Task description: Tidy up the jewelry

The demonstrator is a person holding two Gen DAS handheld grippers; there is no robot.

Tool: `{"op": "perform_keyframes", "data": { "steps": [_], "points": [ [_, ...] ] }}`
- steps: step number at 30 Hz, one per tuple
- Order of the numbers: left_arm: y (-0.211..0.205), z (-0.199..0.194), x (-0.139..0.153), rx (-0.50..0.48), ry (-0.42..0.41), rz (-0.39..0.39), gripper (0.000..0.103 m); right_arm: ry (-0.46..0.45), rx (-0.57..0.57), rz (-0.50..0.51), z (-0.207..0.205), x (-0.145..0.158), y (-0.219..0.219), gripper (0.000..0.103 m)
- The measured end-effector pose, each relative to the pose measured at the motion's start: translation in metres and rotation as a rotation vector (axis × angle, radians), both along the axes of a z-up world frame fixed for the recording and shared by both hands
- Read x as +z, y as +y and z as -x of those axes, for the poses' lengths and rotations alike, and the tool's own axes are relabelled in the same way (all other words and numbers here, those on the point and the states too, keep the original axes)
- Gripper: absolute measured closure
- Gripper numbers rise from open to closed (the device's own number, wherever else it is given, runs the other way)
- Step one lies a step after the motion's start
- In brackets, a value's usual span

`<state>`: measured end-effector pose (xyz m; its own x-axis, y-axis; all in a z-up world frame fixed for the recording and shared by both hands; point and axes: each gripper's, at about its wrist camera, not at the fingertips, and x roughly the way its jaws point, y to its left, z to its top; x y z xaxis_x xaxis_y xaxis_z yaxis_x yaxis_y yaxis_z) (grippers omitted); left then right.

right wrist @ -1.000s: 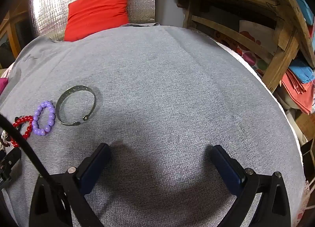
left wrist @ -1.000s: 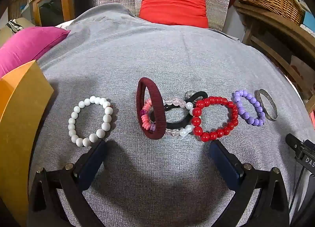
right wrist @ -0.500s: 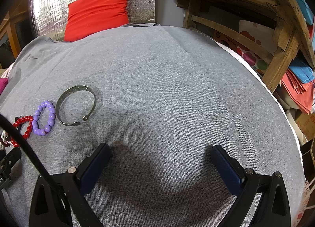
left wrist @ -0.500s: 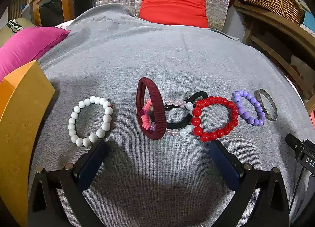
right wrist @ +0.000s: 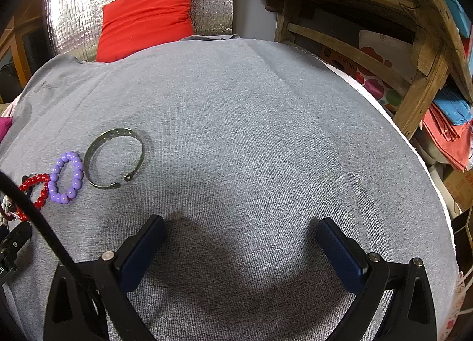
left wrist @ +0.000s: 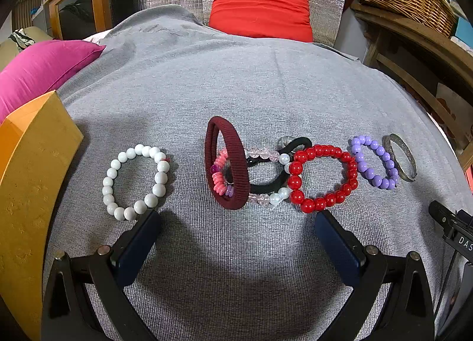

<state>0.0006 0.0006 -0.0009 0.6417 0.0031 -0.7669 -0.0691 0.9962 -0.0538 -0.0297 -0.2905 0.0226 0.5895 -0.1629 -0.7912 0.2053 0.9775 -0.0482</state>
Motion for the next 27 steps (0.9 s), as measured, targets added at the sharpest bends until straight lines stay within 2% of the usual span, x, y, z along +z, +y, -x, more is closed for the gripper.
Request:
{"op": "perform_keyframes", "data": {
  "steps": [16,23,25,27],
  "points": [
    [-0.001,0.0,0.0,0.001,0.0,-0.004,0.0,0.013,0.005,-0.011,0.001,0.003,-0.002,0.0],
    [-0.003,0.0,0.002,0.031,0.007,-0.011,0.0,0.044,0.003,-0.037,0.02,0.003,-0.001,0.0],
    [-0.002,0.002,0.003,0.042,0.038,0.015,0.0,0.065,-0.003,-0.045,0.019,0.005,0.001,0.0],
    [-0.001,0.005,0.011,0.042,0.081,0.027,0.0,0.135,0.029,-0.058,0.014,0.008,0.001,0.0]
  ]
}}
